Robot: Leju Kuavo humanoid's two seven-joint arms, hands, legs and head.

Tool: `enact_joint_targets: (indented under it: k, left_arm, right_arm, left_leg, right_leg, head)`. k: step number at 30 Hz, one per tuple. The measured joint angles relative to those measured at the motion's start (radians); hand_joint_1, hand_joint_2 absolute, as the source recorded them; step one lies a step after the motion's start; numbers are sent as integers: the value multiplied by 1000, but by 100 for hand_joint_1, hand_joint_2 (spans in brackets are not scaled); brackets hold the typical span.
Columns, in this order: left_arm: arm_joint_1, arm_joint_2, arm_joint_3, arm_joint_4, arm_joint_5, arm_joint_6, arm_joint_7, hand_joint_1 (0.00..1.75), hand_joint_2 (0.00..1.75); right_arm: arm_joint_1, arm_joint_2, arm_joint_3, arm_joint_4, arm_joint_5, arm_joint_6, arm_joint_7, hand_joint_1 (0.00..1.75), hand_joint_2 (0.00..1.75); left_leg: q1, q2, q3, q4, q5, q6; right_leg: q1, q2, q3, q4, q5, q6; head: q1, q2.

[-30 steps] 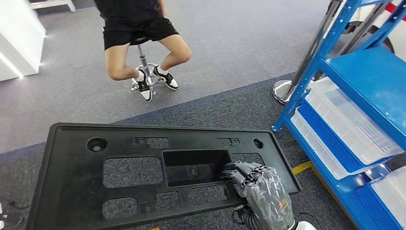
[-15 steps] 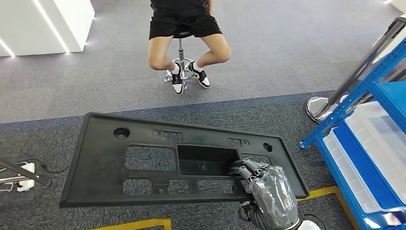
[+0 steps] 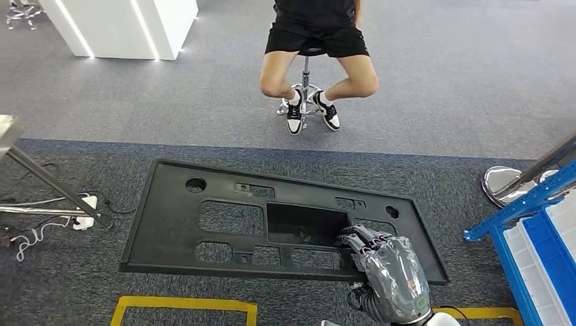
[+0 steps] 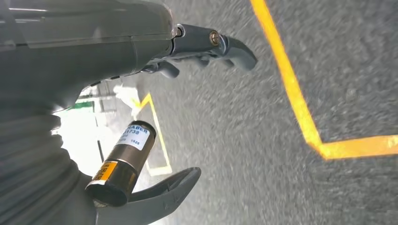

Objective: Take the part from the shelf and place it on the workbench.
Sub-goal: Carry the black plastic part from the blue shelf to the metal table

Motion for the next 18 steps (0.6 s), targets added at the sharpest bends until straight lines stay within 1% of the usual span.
enact_joint_targets:
  k: [1, 2, 3, 4, 5, 6, 7, 8, 9, 10, 11, 13, 14, 15, 16, 17, 18]
  left_arm:
    - [-1, 0, 0, 0, 0, 0, 1, 0, 175]
    - [-2, 0, 0, -1, 0, 0, 1, 0, 175]
    - [-3, 0, 0, -1, 0, 0, 1, 0, 175]
    - [-4, 0, 0, -1, 0, 0, 2, 0, 175]
    - [-4, 0, 0, -1, 0, 0, 2, 0, 175]
    - [-3, 0, 0, -2, 0, 0, 2, 0, 175]
    - [-2, 0, 0, -2, 0, 0, 2, 0, 175]
    - [-1, 0, 0, -3, 0, 0, 3, 0, 175]
    - [-1, 1, 0, -3, 0, 0, 3, 0, 175]
    - [-2, 1, -1, -4, 0, 0, 4, 0, 175]
    - [-2, 1, -3, -4, 0, -1, 4, 0, 175]
    - [0, 1, -5, -4, 0, -1, 6, 0, 175]
    - [1, 1, -6, -4, 0, -1, 6, 0, 175]
    - [1, 1, -7, -4, 0, -2, 7, 0, 175]
    - [1, 2, -7, -5, 0, -2, 7, 0, 175]
    - [0, 2, -8, -5, 0, -2, 7, 0, 175]
    - [-1, 2, -8, -5, 0, -2, 7, 0, 175]
  right_arm:
    - [1, 2, 0, 1, 2, 0, 0, 175, 175]
    - [1, 5, -1, 2, 4, 0, 0, 175, 175]
    - [2, 6, -2, 3, 6, 0, -1, 175, 175]
    - [3, 7, -2, 5, 7, 1, -1, 175, 175]
    - [3, 8, -2, 7, 8, 1, -1, 175, 175]
    - [3, 8, -2, 9, 8, 1, -1, 175, 175]
    - [3, 9, -2, 10, 8, 2, -1, 175, 175]
    - [3, 10, -2, 11, 9, 3, -1, 175, 175]
    - [2, 11, -3, 11, 9, 4, -1, 175, 175]
    - [2, 12, -3, 11, 10, 5, -1, 175, 175]
    - [2, 12, -3, 11, 11, 6, -2, 175, 175]
    - [0, 14, -3, 12, 12, 9, -4, 175, 175]
    - [-2, 14, -3, 12, 13, 12, -4, 175, 175]
    - [-3, 14, -4, 13, 13, 13, -5, 175, 175]
    - [-4, 15, -5, 13, 13, 14, -5, 175, 175]
    - [-4, 15, -6, 14, 13, 15, -6, 175, 175]
    - [-4, 15, -7, 15, 13, 15, -6, 175, 175]
  left_leg:
    - [-2, 32, -18, 38, -24, -2]
    - [-3, 68, -45, 94, -57, -5]
    - [-1, 89, -77, 159, -91, -9]
    - [1, 100, -103, 215, -113, -13]
    - [5, 105, -116, 244, -118, -18]
    - [8, 109, -107, 233, -105, -22]
    - [11, 117, -78, 185, -77, -26]
    - [13, 135, -37, 113, -49, -29]
    - [12, 154, -1, 51, -30, -27]
    - [10, 167, 23, 8, -20, -22]
    - [7, 173, 32, -11, -20, -14]
    - [3, 155, 29, -12, -19, 3]
    - [3, 145, 29, -16, -16, 10]
    - [5, 136, 30, -20, -13, 17]
    - [7, 127, 32, -23, -9, 22]
    - [7, 118, 31, -24, -7, 26]
    - [6, 108, 28, -24, -5, 29]
  right_leg:
    - [-2, -17, 5, -10, 5, -3]
    - [0, -34, 7, -13, 6, -4]
    - [1, -51, 6, -12, 5, -6]
    - [1, -69, 4, -10, 4, -5]
    - [1, -86, 3, -7, 2, -3]
    - [0, -102, 2, -4, -1, -1]
    - [-2, -117, 2, 0, -4, 3]
    - [-3, -131, 3, 6, -9, 8]
    - [-3, -142, 2, 13, -15, 13]
    - [-2, -152, 3, 18, -21, 20]
    - [0, -160, 3, 22, -24, 27]
    - [0, -176, 8, 22, -27, 38]
    - [-3, -172, 10, 25, -31, 44]
    - [-6, -152, 7, 40, -45, 49]
    - [-9, -124, -5, 71, -69, 54]
    - [-11, -91, -28, 126, -103, 56]
    - [-11, -67, -62, 196, -141, 57]
  head:
    - [0, 0]
    - [0, 0]
    - [-1, 0]
    - [0, 0]
    - [-1, 0]
    - [-1, 0]
    - [-1, 0]
    - [-1, 0]
    - [-1, 0]
    - [0, 0]
    - [0, 0]
    - [0, 0]
    - [1, 0]
    - [1, 0]
    - [2, 0]
    - [2, 0]
    - [2, 0]
